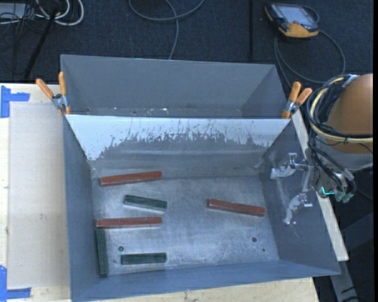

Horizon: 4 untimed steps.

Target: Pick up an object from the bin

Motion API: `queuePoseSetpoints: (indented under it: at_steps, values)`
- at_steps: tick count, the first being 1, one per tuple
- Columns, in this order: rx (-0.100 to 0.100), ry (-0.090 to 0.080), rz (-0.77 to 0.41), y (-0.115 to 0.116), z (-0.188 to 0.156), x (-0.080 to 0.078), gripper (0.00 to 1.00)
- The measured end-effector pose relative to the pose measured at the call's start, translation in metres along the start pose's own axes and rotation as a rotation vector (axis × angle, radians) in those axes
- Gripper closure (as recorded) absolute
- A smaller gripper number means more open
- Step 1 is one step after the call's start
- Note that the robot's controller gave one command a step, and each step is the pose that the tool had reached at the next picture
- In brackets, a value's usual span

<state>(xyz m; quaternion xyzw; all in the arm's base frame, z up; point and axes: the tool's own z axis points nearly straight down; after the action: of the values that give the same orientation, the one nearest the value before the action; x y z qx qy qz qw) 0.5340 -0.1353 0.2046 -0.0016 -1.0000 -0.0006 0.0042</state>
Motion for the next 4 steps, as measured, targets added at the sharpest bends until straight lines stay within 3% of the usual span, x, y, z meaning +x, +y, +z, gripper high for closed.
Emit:
queuePoseSetpoints:
  at_steps: [1,2,3,4]
  values:
    - [0.001,-0.008,-0.004,0.001,-0.005,-0.002,0.0]
    - [0.002,-0.014,0.012,0.008,0.063,-0.027,0.0]
    - [-0.001,-0.003,0.132,0.017,0.094,-0.036,0.0]
    - [0.001,-0.012,0.123,0.039,0.069,-0.046,0.0]
